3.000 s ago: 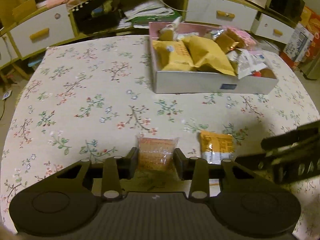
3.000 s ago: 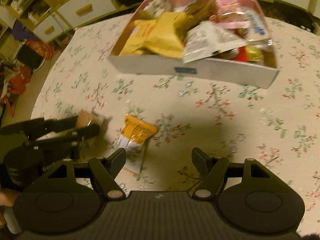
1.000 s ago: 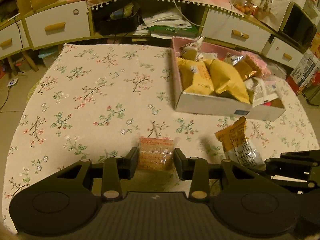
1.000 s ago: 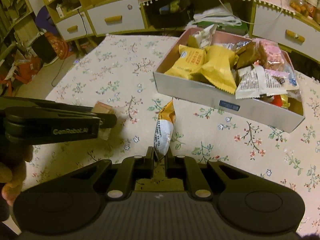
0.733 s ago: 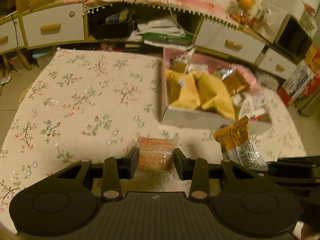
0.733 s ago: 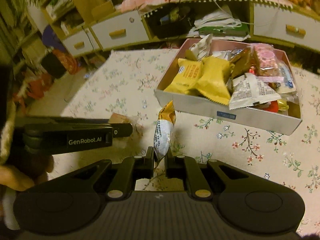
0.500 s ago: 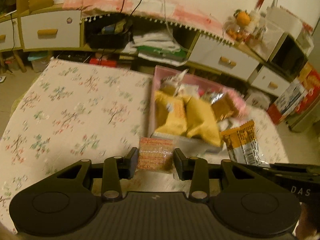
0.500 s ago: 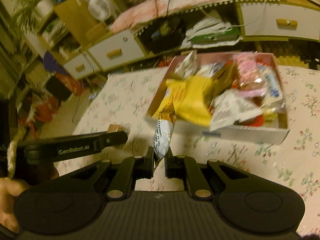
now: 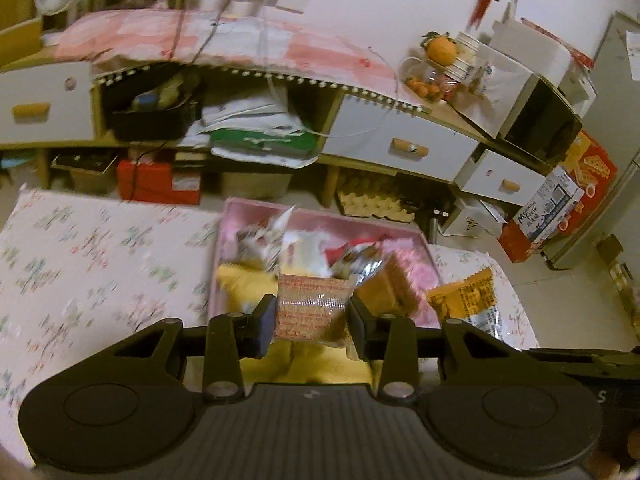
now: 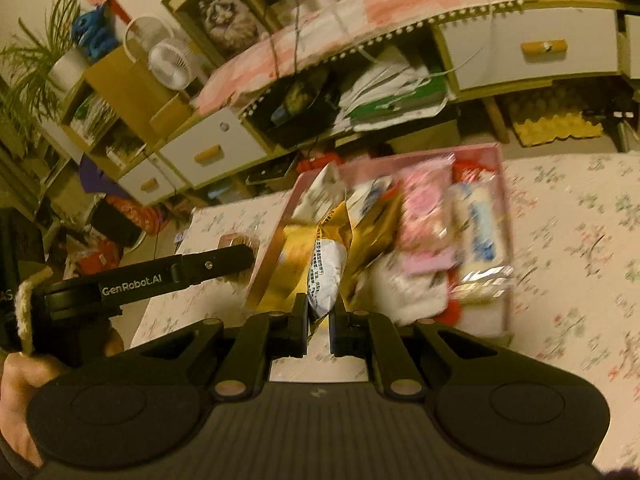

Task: Organize snacks
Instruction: 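Lift both held snacks and carry them over the pink box, then open both grippers to release the snacks into the pink box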

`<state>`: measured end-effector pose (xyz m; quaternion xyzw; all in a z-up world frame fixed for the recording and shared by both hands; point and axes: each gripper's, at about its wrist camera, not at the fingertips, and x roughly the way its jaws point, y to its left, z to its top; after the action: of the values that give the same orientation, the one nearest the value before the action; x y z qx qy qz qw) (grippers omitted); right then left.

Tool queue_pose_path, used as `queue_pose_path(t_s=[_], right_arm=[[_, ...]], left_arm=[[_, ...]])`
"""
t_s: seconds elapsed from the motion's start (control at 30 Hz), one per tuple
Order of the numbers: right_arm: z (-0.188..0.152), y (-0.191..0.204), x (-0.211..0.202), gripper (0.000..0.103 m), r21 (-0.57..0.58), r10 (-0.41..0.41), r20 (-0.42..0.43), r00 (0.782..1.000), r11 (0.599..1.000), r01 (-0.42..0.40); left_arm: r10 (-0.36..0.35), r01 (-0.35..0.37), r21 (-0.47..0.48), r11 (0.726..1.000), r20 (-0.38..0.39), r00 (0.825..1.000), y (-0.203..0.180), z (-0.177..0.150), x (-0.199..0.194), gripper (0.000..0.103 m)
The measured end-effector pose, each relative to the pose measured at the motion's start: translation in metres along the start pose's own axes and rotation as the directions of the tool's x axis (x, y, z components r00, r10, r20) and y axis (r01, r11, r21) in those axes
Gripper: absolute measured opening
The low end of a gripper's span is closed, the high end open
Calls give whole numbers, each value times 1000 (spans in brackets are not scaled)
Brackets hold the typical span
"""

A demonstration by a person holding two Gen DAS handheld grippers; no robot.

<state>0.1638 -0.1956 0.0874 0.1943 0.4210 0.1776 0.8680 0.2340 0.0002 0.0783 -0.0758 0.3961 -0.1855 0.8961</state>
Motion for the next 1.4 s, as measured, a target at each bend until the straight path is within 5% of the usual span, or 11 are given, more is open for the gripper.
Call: queue_pose_path(t_s=[0.5,0.8,1.1,1.23,1.4], right_arm=[[38,-7,22,8,-49,32,-7,999,998,-32],[58,-2,55,8,-48,40,-71,997,998,-44],[62,-2,86,10,109,75,-113,991,992,-63],[56,-5,78,23,162,51,-110,993,986,-32],[40,0,46,24,130,8,-92,996,992,4]], left_arm=[[-59,55,-75,996,-64,996,5,25,73,49],[-72,69,-118,991,-22,997,23,20,45,56],[-34,28,-214,976,-25,999,53,14,29,56],[-8,4,-190,982,-21,1000,52,10,14,57],[40,-45,-181,982,-34,999,46,-1,-4,58]])
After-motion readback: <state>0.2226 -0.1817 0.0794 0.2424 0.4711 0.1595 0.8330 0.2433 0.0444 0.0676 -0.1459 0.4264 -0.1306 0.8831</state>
